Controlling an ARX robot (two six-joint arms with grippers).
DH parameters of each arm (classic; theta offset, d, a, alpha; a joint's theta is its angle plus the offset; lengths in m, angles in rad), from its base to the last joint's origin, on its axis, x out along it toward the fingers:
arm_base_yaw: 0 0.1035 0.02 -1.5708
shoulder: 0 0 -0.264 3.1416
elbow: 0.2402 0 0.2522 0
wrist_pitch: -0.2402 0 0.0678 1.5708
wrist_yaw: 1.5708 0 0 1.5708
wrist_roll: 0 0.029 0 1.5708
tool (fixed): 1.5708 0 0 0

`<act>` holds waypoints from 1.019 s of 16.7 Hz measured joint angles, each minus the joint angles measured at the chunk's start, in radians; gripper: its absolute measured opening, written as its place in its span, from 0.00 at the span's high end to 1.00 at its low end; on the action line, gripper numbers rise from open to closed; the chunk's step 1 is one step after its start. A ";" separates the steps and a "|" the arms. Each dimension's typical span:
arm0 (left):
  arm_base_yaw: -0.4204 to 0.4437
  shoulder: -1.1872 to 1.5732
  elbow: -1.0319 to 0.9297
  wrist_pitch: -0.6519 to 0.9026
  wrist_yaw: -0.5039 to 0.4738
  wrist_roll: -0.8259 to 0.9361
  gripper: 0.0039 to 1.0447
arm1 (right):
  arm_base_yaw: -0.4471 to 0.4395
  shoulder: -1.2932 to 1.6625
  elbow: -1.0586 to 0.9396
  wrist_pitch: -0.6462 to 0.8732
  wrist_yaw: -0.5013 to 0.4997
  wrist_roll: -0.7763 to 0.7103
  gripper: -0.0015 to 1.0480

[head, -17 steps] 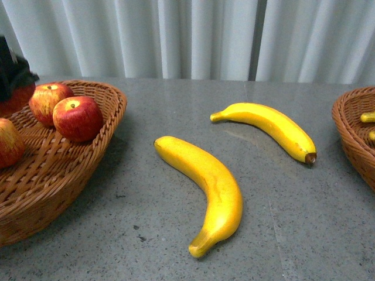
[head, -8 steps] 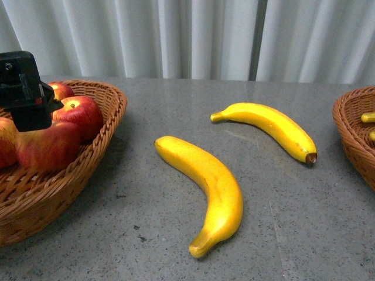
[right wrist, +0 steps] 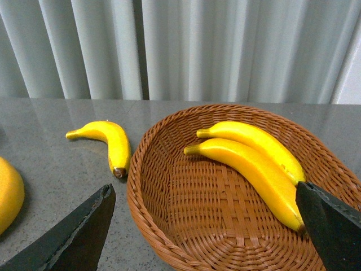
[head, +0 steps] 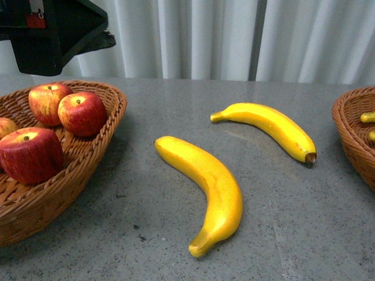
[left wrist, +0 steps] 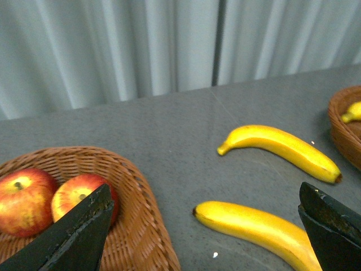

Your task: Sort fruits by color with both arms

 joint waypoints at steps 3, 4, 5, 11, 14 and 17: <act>0.000 0.041 0.022 -0.038 0.082 0.024 0.06 | 0.000 0.000 0.000 0.000 0.000 0.000 0.06; -0.013 0.029 0.010 -0.020 0.082 0.036 0.06 | 0.000 0.000 0.000 0.000 0.000 0.000 0.06; -0.026 0.013 -0.005 -0.007 0.081 0.039 0.06 | 0.000 0.000 0.000 0.000 0.000 0.000 0.06; 0.030 -0.219 -0.312 0.272 -0.381 -0.025 0.55 | 0.000 0.000 0.000 0.000 -0.001 0.000 0.06; 0.094 -0.320 -0.408 0.255 -0.298 -0.026 0.89 | 0.000 0.000 0.000 -0.001 0.000 0.000 0.06; 0.143 -0.404 -0.463 0.226 -0.256 -0.029 0.99 | 0.000 0.000 0.000 0.000 0.000 0.000 0.06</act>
